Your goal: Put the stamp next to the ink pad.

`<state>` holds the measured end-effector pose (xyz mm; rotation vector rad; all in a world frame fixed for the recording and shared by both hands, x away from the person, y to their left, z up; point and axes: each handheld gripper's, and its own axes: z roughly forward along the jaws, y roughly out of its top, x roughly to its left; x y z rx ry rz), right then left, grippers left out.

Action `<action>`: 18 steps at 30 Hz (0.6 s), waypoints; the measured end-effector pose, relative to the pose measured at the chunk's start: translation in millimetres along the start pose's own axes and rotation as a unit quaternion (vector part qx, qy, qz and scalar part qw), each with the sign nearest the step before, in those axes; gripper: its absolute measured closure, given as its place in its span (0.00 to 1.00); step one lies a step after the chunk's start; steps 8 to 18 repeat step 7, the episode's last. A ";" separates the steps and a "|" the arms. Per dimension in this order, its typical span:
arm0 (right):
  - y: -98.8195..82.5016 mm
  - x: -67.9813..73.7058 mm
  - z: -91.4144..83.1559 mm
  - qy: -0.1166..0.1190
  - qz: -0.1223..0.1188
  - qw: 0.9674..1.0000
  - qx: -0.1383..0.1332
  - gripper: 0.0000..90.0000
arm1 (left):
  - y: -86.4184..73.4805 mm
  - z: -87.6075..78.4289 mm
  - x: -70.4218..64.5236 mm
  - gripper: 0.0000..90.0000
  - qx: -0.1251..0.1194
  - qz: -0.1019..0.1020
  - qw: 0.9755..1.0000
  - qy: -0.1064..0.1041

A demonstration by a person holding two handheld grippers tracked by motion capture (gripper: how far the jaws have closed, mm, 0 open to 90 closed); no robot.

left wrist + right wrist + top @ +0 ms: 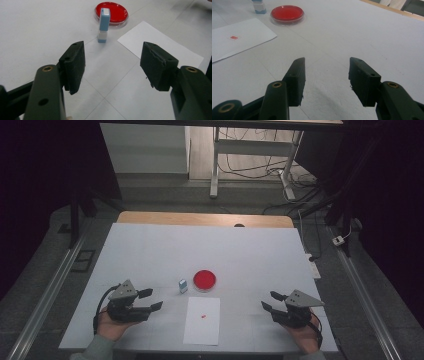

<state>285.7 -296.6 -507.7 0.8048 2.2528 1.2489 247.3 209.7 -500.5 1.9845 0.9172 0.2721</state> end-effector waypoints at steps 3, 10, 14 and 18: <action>0.9 0.5 -0.7 -0.004 -0.004 1.000 -0.002 0.52 | 0.4 0.1 0.5 0.41 0.000 0.000 1.000 0.001; 1.3 -0.3 -2.0 -0.002 0.001 1.000 -0.005 0.52 | 0.4 0.0 1.1 0.41 0.001 0.000 1.000 0.001; 1.3 -0.3 -2.0 -0.002 0.001 1.000 -0.005 0.52 | 0.4 0.0 1.1 0.41 0.001 0.000 1.000 0.001; 1.3 -0.3 -2.0 -0.002 0.001 1.000 -0.005 0.52 | 0.4 0.0 1.1 0.41 0.001 0.000 1.000 0.001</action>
